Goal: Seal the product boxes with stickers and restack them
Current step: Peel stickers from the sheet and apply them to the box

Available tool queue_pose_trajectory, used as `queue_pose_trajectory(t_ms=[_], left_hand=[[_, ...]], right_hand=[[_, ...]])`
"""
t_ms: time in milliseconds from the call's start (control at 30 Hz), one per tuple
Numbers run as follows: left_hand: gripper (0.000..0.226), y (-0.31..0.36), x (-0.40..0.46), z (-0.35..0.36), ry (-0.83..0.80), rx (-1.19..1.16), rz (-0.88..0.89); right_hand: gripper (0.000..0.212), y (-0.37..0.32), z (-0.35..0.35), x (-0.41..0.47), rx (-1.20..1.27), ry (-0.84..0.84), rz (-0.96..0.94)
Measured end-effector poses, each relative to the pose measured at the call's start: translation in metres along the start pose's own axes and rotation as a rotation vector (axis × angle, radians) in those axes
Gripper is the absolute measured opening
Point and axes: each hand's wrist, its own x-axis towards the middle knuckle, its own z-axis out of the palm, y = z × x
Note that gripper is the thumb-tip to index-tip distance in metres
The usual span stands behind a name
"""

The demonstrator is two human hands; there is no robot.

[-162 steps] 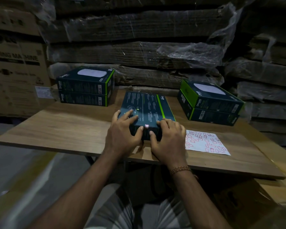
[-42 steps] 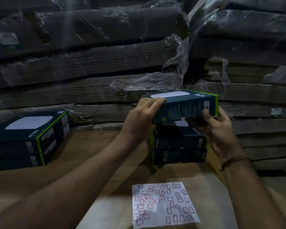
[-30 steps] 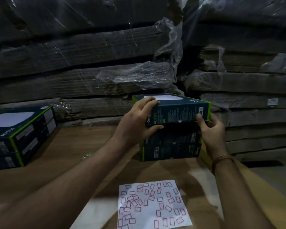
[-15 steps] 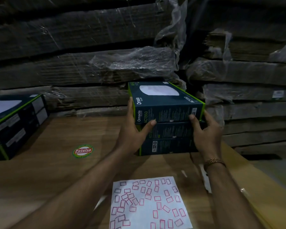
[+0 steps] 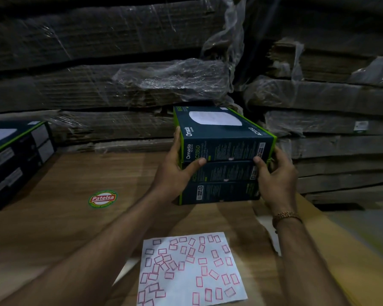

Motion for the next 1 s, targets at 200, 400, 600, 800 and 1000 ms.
queue_pose_trajectory(t_ms=[200, 400, 600, 800, 1000], left_hand=[[0.106, 0.004, -0.001, 0.002, 0.018, -0.006, -0.036], [0.106, 0.006, -0.001, 0.001, 0.027, -0.006, -0.038], [0.104, 0.005, -0.003, 0.003, 0.050, -0.021, -0.045], [0.102, 0.005, -0.004, 0.004, 0.057, -0.062, -0.060], [0.103, 0.006, -0.003, 0.001, 0.058, -0.064, -0.071]], right_hand=[[0.061, 0.002, -0.004, -0.003, 0.083, -0.072, 0.045], [0.059, -0.002, -0.005, -0.006, 0.077, -0.059, 0.048], [0.053, -0.010, -0.005, -0.011, -0.031, -0.033, -0.012], [0.050, -0.011, -0.006, -0.013, -0.070, -0.021, -0.038], [0.052, -0.010, -0.005, -0.013, -0.149, 0.009, -0.062]])
